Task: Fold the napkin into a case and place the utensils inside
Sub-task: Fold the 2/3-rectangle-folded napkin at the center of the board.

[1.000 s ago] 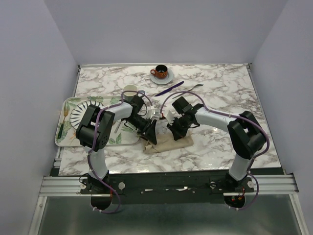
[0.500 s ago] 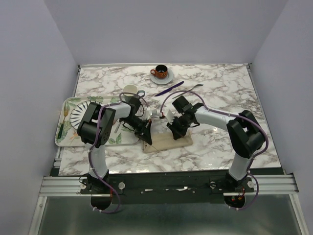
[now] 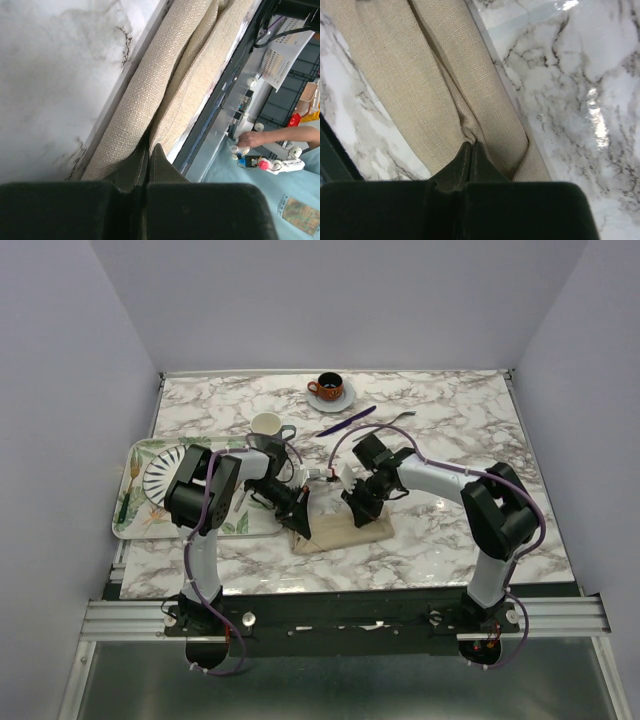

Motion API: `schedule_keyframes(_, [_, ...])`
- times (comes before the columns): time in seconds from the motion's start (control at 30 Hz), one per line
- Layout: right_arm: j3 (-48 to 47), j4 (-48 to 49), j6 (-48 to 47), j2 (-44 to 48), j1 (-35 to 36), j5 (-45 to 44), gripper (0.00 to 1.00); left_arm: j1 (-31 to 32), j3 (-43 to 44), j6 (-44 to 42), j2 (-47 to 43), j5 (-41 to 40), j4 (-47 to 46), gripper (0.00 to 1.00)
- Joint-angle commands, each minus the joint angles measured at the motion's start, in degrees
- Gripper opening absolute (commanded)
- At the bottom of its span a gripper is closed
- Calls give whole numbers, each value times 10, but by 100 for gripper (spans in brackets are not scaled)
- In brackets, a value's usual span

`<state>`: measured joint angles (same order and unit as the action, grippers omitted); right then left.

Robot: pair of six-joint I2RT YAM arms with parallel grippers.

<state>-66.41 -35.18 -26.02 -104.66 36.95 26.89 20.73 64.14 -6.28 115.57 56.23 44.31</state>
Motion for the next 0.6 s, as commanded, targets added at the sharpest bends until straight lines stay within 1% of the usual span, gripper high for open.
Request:
schedule_keyframes(0.0, [-18, -67, 30, 11, -4, 53, 5, 1, 3, -45, 9, -45, 17, 0])
schedule_keyframes(0.07, [-35, -87, 40, 17, -15, 60, 12, 2, 7, -48, 12, -48, 24, 0])
schedule_keyframes(0.1, [-49, -92, 48, 21, -21, 66, 20, 1, 9, -51, 12, -48, 26, 0])
schedule_keyframes(0.17, [-63, -113, 53, 28, -43, 69, 30, 2, 13, -56, 12, -51, 33, 0])
schedule_keyframes(0.2, [-71, -121, 53, 31, -51, 74, 37, 2, 16, -57, 12, -50, 35, 0])
schedule_keyframes(0.27, [-71, -139, 49, 41, -72, 79, 41, 1, 20, -61, 12, -50, 40, 0])
schedule_keyframes(0.3, [-66, -143, 43, 46, -77, 79, 44, 2, 20, -63, 12, -49, 40, 0])
schedule_keyframes(0.47, [-37, -150, 30, 51, -84, 96, 46, 2, 26, -64, 12, -44, 40, 0])
schedule_keyframes(0.57, [-37, -153, 38, 41, -84, 132, 52, 2, 29, -61, 15, -42, 39, 2])
